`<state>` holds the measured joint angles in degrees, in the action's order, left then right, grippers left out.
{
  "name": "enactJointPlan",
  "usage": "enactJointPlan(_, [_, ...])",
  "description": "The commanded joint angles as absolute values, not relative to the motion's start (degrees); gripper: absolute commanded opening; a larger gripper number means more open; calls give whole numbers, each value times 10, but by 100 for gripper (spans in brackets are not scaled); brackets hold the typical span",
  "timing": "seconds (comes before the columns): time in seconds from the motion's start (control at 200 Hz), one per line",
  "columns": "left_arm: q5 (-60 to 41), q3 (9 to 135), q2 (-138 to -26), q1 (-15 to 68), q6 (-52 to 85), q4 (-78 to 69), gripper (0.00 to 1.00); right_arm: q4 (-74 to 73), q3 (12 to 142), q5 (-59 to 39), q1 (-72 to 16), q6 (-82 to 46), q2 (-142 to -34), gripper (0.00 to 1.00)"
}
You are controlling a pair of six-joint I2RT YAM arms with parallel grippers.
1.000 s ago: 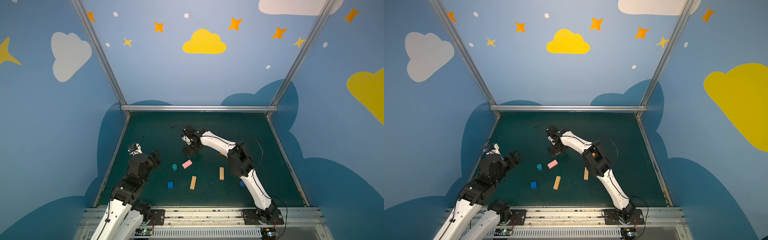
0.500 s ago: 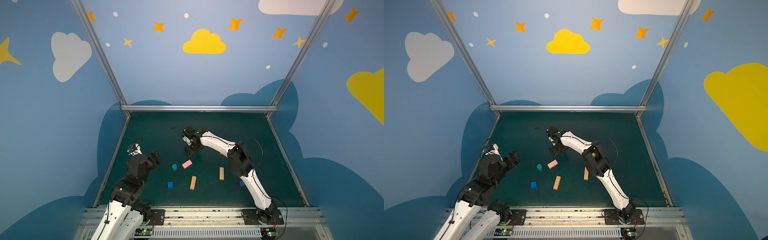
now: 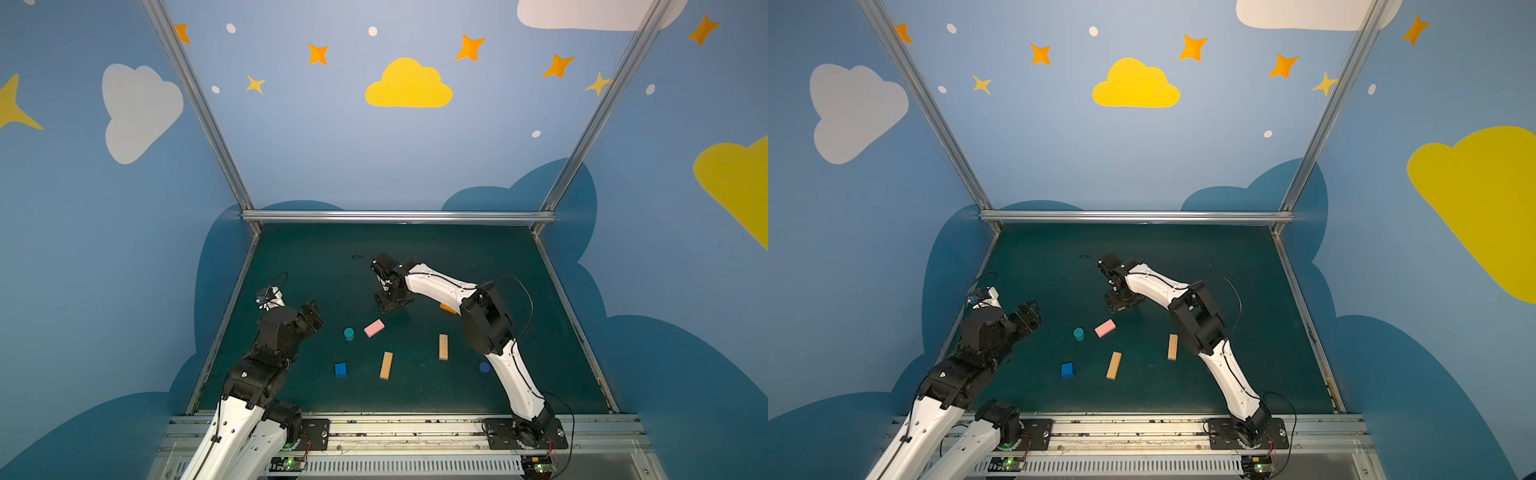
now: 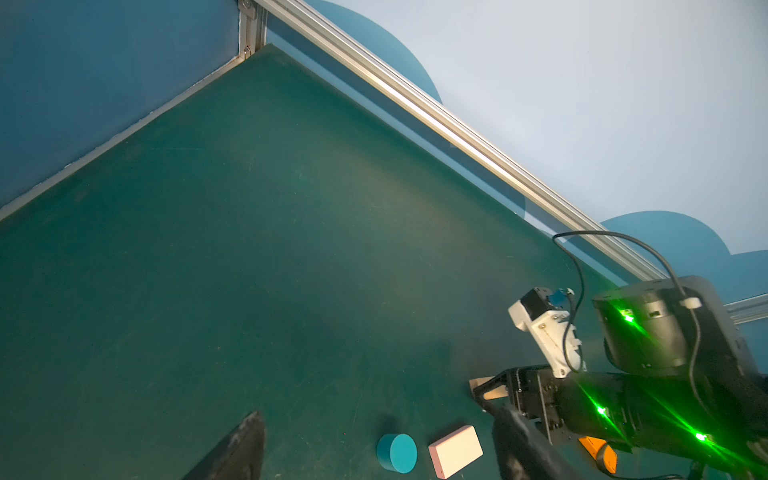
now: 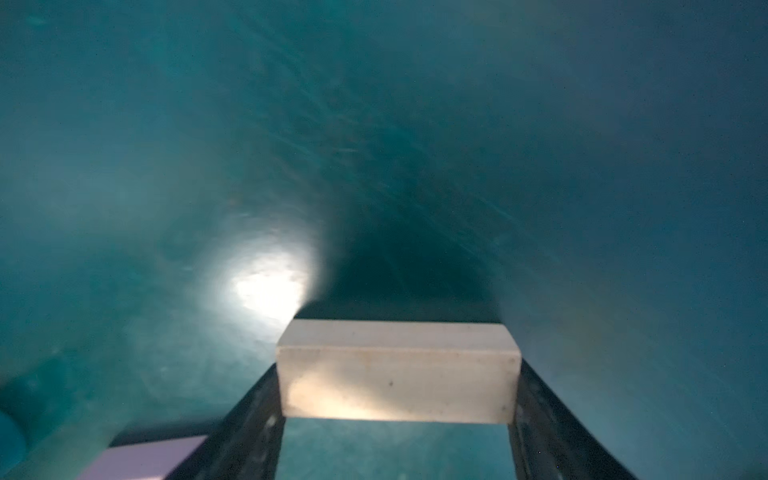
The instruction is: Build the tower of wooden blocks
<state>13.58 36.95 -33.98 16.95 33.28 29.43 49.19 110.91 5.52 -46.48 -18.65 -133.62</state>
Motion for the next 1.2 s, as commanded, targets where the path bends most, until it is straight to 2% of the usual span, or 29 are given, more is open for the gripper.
enactJointPlan(0.0, [132, 374, -346, 171, 334, 291, 84, 521, 1077, 88, -445, -248, -1298, 58])
enactJointPlan(0.325, [125, 378, -355, 171, 331, 288, 84, 496, 1016, 120, -423, -308, -1261, 54])
enactJointPlan(0.541, [125, 383, -359, 171, 328, 289, 84, 461, 1000, 106, -424, -340, -1260, 54])
enactJointPlan(0.936, [119, 385, -369, 171, 326, 287, 84, 436, 994, 78, -425, -362, -1263, 60])
enactJointPlan(1.191, [119, 385, -369, 171, 325, 288, 84, 436, 993, 75, -426, -359, -1265, 71])
